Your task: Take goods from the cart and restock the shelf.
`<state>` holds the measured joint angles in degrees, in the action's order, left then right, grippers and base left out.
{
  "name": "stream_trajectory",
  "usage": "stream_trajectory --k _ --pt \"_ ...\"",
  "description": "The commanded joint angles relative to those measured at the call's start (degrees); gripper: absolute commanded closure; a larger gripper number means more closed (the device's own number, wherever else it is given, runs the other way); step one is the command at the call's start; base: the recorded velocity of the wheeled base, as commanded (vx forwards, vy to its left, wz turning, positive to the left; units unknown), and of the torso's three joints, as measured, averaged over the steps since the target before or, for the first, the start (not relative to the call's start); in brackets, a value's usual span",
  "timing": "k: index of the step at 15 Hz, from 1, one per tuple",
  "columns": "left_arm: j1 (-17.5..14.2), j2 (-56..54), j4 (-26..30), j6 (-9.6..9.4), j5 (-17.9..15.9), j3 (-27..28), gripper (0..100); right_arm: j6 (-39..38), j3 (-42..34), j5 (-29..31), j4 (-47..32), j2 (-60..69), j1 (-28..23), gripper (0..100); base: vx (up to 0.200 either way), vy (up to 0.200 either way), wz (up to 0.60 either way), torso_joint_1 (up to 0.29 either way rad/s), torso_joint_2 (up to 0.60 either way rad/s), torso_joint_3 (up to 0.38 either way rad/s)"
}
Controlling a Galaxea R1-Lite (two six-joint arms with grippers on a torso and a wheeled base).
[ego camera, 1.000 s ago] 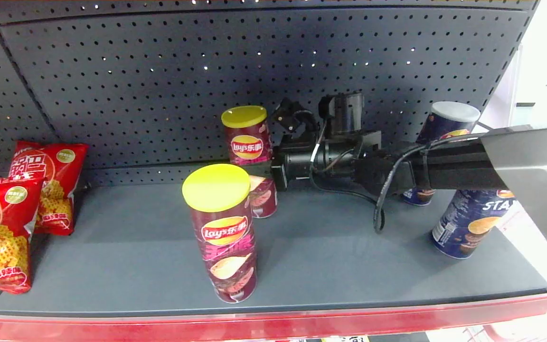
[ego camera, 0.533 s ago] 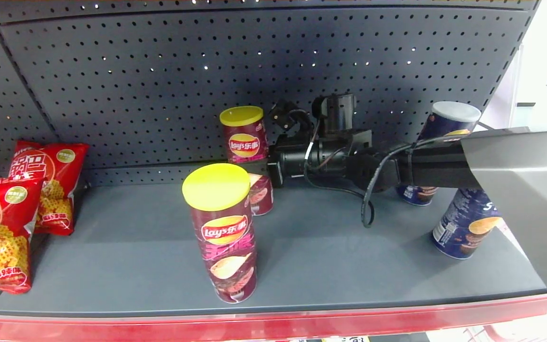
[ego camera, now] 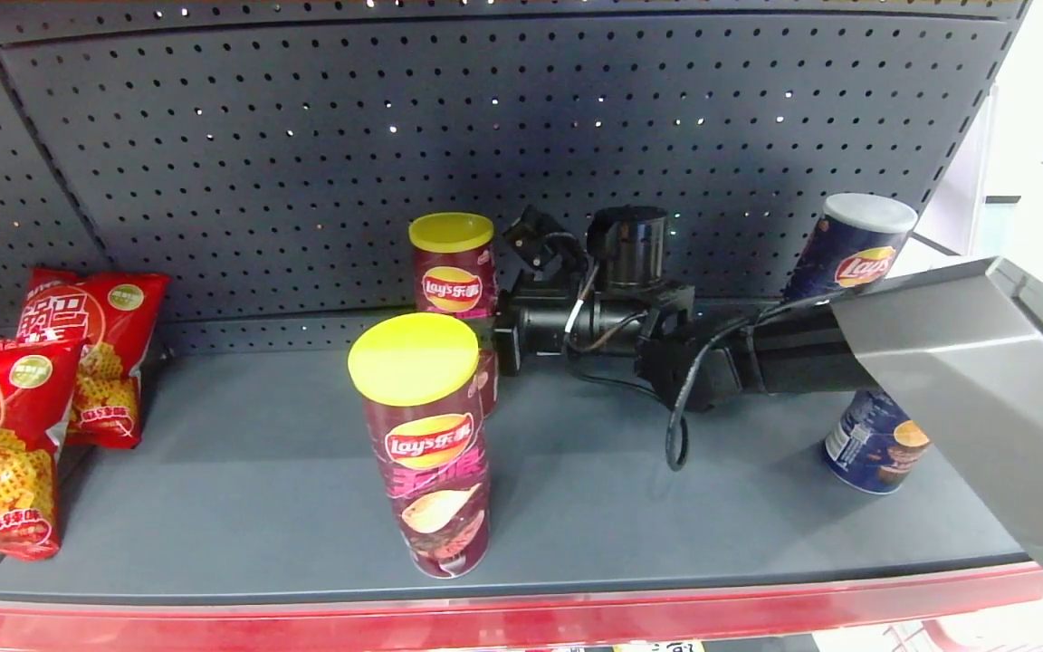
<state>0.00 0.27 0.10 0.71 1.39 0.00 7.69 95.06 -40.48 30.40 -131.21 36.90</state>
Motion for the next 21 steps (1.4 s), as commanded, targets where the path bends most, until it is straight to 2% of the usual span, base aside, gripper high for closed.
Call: stream_trajectory --k 1,14,15,21 --pt "0.0 0.1 0.0 0.08 0.0 0.0 0 -0.7 -3.9 0.0 1.3 1.7 -0.1 100 0.0 0.0 0.0 0.0 0.0 0.0" --pt "0.0 0.1 0.0 0.08 0.0 0.0 0 0.4 -8.3 -0.2 1.3 4.5 1.0 100 0.0 0.0 0.0 0.0 0.0 0.0" --pt "0.0 0.1 0.0 0.08 0.0 0.0 0 0.5 -8.7 -0.1 1.4 4.5 1.1 0 0.0 0.0 0.0 0.0 0.0 0.0" --pt "0.0 0.1 0.0 0.0 0.0 0.0 0 0.7 -11.9 -0.2 1.4 8.8 0.2 0 0.0 0.0 0.0 0.0 0.0 0.0"
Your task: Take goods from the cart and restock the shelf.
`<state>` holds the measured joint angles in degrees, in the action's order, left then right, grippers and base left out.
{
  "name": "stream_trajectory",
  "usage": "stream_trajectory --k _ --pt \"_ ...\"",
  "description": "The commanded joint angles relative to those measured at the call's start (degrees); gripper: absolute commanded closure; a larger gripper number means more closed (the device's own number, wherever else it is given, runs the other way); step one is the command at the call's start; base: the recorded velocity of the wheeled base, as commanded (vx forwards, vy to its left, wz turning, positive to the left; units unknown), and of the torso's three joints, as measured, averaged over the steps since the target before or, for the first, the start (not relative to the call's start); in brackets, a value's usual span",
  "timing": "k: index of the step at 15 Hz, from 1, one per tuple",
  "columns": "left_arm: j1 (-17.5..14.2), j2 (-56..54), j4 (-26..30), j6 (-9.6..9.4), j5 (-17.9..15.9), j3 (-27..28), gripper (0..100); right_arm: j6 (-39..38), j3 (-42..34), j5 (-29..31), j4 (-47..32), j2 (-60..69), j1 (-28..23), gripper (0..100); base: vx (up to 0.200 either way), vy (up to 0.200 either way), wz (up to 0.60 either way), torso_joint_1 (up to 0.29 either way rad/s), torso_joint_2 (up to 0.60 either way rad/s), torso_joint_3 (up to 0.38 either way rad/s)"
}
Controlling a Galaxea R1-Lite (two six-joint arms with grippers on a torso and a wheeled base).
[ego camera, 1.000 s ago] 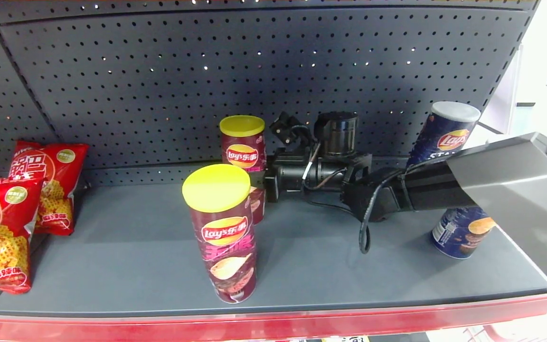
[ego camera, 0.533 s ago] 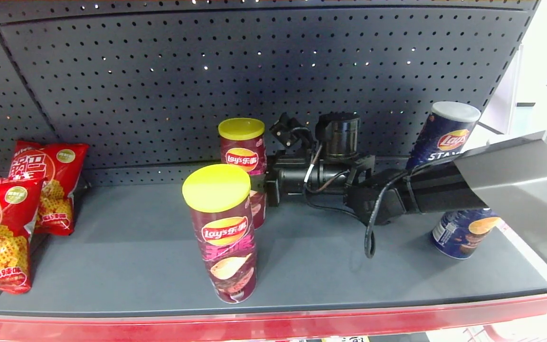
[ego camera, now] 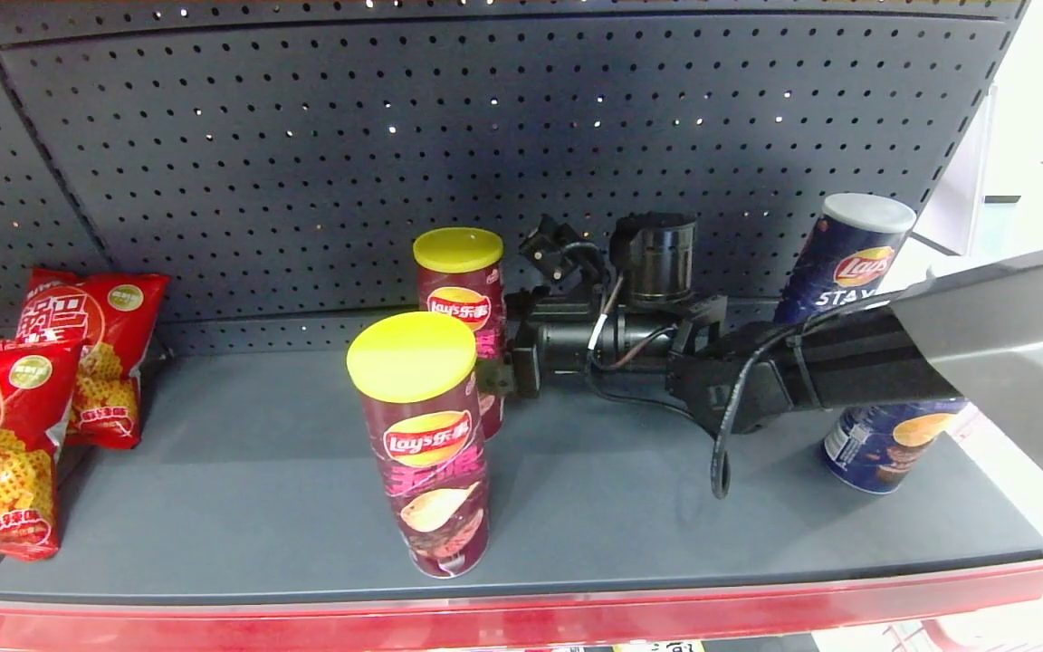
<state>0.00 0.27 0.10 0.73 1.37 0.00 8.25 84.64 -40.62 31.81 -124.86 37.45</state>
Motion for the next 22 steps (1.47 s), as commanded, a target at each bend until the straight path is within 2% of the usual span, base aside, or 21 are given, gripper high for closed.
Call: stream_trajectory --k 1,10,13,16,22 --pt "0.0 0.1 0.0 0.06 0.0 0.1 0 0.1 -3.0 -0.2 0.0 4.0 -1.2 0 0.0 0.0 0.0 0.0 0.0 0.0" --pt "0.0 0.2 0.0 -0.03 0.0 0.0 0 3.5 -15.8 -2.0 0.0 15.4 -3.9 0 0.0 0.0 0.0 0.0 0.0 0.0" --pt "0.0 0.1 0.0 0.06 0.0 0.0 0 5.7 -23.1 -3.6 0.0 20.2 -3.4 0 0.0 0.0 0.0 0.0 0.0 0.0" --pt "0.0 0.1 0.0 0.06 0.0 0.0 0 7.1 -26.2 -3.7 0.0 21.9 -0.6 0 0.0 0.0 0.0 0.0 0.0 0.0" --pt "0.0 0.1 0.0 0.06 0.0 0.0 0 6.6 -25.6 -3.3 0.0 21.1 5.1 0 0.0 0.0 0.0 0.0 0.0 0.0"
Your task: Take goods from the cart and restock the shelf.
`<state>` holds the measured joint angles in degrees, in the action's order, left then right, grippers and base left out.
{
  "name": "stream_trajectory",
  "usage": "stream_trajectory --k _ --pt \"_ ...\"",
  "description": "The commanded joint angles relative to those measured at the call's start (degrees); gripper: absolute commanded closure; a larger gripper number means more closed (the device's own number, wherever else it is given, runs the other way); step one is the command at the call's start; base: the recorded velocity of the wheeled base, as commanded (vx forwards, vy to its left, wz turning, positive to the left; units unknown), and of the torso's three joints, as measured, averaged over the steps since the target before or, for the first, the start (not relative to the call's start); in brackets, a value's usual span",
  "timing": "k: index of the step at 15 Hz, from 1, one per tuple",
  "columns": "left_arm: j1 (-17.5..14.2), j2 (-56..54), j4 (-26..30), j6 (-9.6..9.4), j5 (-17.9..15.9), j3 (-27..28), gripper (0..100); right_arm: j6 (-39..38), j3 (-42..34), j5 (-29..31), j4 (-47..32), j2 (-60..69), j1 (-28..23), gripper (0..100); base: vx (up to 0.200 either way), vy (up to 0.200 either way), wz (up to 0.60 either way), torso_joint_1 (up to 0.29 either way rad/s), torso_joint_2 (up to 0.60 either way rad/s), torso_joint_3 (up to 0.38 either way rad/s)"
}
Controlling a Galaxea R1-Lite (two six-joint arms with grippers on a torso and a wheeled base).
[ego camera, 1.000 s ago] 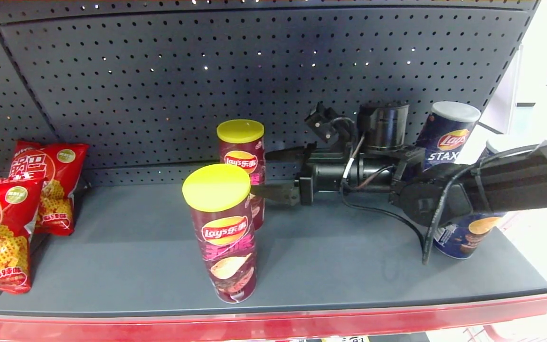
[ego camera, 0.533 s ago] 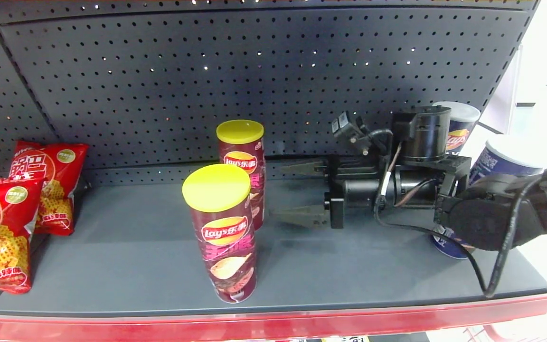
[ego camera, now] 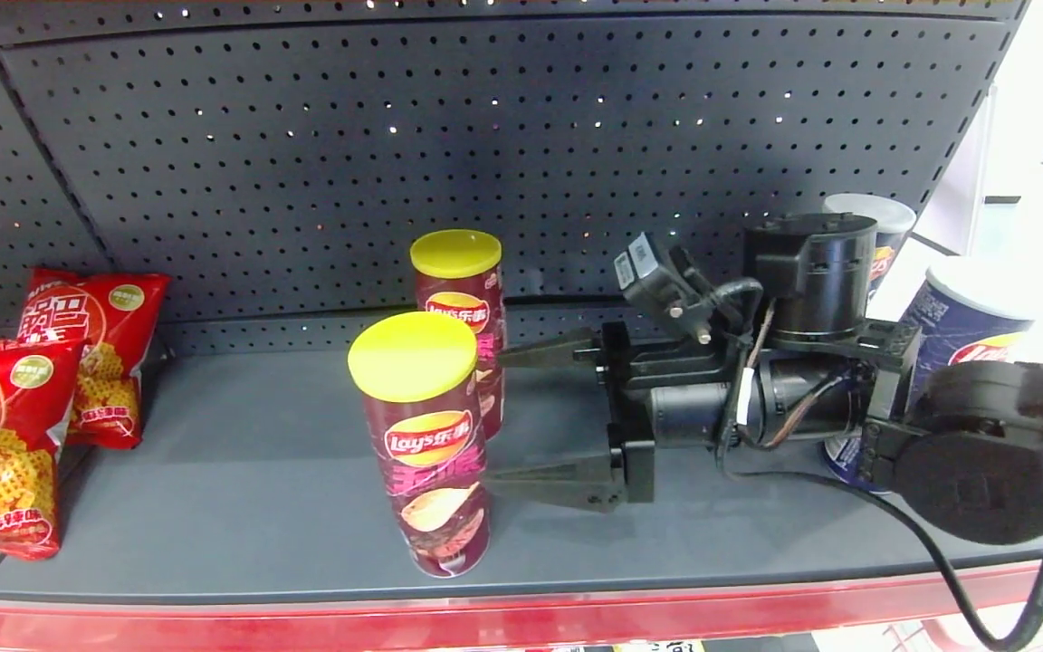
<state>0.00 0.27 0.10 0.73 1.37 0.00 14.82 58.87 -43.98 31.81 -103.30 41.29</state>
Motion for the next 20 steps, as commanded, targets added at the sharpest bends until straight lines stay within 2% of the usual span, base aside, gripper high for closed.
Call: stream_trajectory --k 1,7,8,15,20 --pt "0.0 0.1 0.0 0.06 0.0 0.0 0 0.0 0.7 0.0 0.1 -1.0 2.1 0 0.0 0.0 0.0 0.0 0.0 0.0" --pt "0.0 0.1 0.0 -0.03 0.0 0.0 0 -0.1 6.7 0.8 0.1 -6.6 6.5 0 0.0 0.0 0.0 0.0 0.0 0.0" --pt "0.0 0.1 0.0 0.06 0.0 0.0 0 0.0 7.1 1.2 0.2 -7.3 7.1 100 0.0 0.0 0.0 0.0 0.0 0.0" --pt "0.0 0.1 0.0 0.06 0.0 0.0 0 -0.1 6.3 1.4 0.6 -6.7 6.7 100 0.0 0.0 0.0 0.0 0.0 0.0" --pt "0.0 0.1 0.0 0.06 0.0 0.0 0 -0.1 3.7 1.4 0.6 -3.6 2.0 100 0.0 0.0 0.0 0.0 0.0 0.0"
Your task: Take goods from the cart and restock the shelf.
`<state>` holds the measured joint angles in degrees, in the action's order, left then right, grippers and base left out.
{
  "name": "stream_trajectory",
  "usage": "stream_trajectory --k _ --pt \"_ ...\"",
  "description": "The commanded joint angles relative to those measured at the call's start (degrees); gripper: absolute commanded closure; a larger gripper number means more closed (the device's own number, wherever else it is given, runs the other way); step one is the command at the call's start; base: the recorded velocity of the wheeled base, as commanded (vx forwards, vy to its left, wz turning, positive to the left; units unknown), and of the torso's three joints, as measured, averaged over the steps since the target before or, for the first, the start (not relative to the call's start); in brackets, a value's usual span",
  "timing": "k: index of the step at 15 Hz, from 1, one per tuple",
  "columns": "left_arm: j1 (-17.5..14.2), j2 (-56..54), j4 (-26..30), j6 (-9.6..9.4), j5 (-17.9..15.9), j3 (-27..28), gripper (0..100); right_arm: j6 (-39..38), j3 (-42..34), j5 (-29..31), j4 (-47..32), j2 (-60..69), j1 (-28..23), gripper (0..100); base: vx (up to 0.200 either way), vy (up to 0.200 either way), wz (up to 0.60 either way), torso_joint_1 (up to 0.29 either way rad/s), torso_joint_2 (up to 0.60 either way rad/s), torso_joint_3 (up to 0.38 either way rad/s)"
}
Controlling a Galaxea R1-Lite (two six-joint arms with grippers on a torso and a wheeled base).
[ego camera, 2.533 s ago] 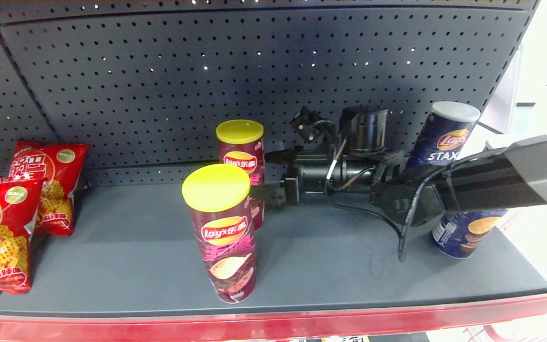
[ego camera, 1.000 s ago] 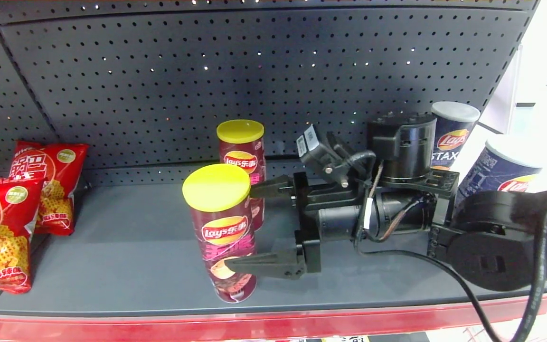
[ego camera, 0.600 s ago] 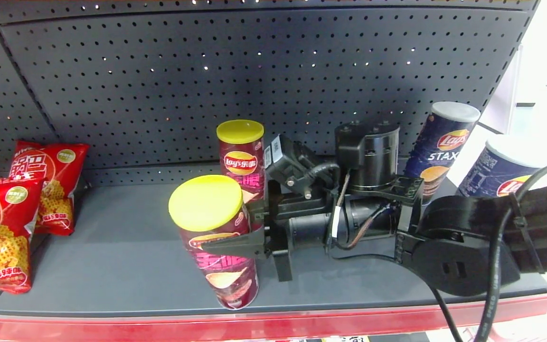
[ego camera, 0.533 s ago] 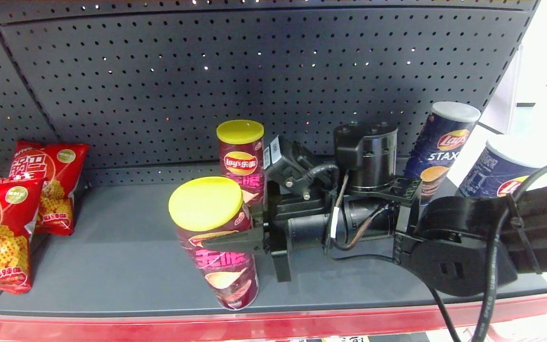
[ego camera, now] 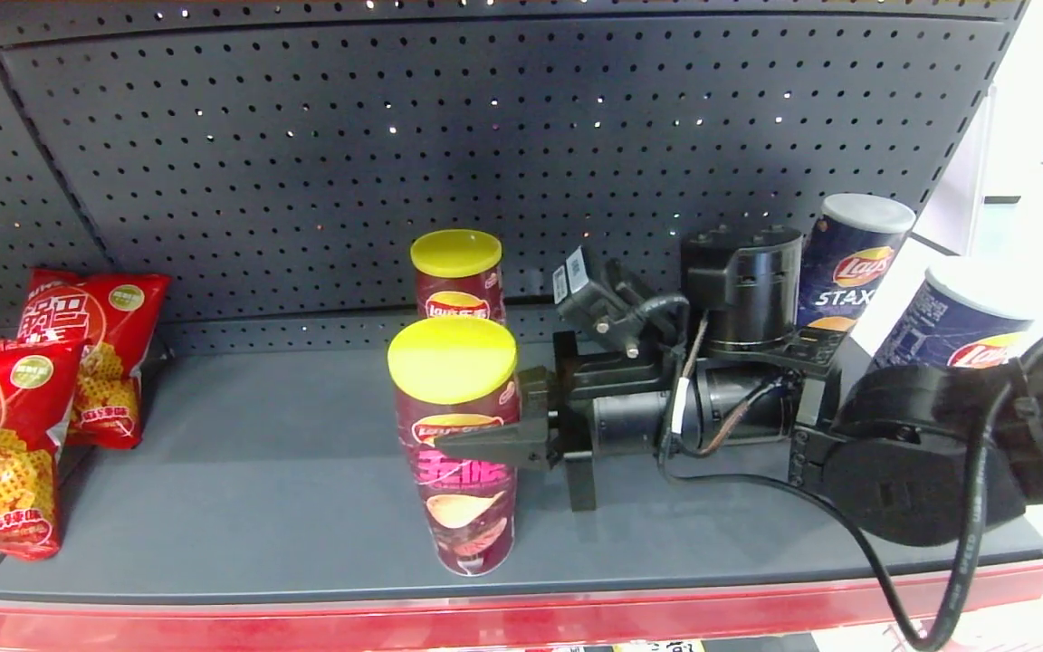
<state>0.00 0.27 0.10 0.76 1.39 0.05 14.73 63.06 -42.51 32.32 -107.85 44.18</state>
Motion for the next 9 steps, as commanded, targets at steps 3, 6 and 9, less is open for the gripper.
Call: stream_trajectory --k 3,6,9 --pt "0.0 0.1 0.0 -0.05 0.0 0.0 0 0.0 -0.8 0.0 0.1 1.1 -1.0 100 0.0 0.0 0.0 0.0 0.0 0.0" --pt "0.0 0.2 0.0 0.04 0.0 0.0 0 -0.3 -0.1 0.2 0.2 0.9 0.3 100 0.0 0.0 0.0 0.0 0.0 0.0" --pt "0.0 0.1 0.0 0.04 0.0 0.0 0 -2.3 0.0 2.4 1.3 0.5 2.1 100 0.0 0.0 0.0 0.0 0.0 0.0"
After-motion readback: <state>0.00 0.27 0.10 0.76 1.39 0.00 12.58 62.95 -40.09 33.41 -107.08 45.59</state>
